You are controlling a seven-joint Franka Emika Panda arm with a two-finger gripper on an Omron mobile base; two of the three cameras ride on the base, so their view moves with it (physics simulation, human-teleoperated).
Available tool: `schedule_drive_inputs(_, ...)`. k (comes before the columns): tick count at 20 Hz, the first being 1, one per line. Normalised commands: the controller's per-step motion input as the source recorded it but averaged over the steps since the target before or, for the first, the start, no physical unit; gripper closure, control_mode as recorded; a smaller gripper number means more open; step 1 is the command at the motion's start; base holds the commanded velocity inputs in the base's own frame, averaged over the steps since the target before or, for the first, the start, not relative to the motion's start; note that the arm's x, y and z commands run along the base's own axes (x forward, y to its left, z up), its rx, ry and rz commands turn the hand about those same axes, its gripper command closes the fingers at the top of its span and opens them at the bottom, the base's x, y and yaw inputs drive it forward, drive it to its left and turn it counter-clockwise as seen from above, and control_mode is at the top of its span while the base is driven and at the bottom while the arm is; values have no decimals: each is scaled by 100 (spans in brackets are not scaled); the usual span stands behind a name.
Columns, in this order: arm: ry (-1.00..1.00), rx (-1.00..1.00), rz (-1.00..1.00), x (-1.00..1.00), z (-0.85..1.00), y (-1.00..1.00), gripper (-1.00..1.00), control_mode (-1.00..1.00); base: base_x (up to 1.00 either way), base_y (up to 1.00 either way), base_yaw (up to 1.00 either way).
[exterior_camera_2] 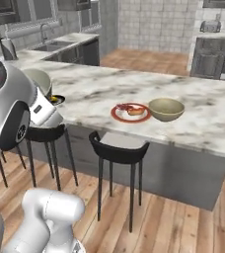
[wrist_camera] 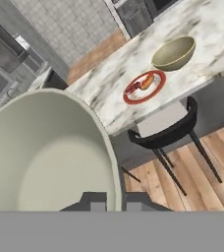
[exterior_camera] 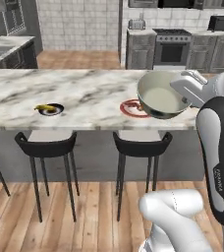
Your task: Take the smaller bowl and place it next to the appetizer plate on the dining counter , and place the larger bowl next to the plate with cooked food.
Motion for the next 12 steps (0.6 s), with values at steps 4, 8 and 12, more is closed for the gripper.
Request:
schedule_drive_inputs(4, 0, 0, 0, 0, 0, 0, 100, 100, 76, 100, -14)
schedule_drive_inputs(8, 0, 0, 0, 0, 0, 0, 100, 100, 91, 98, -15)
schedule_drive_inputs(12, 0, 0, 0, 0, 0, 0, 100, 100, 99, 82, -15)
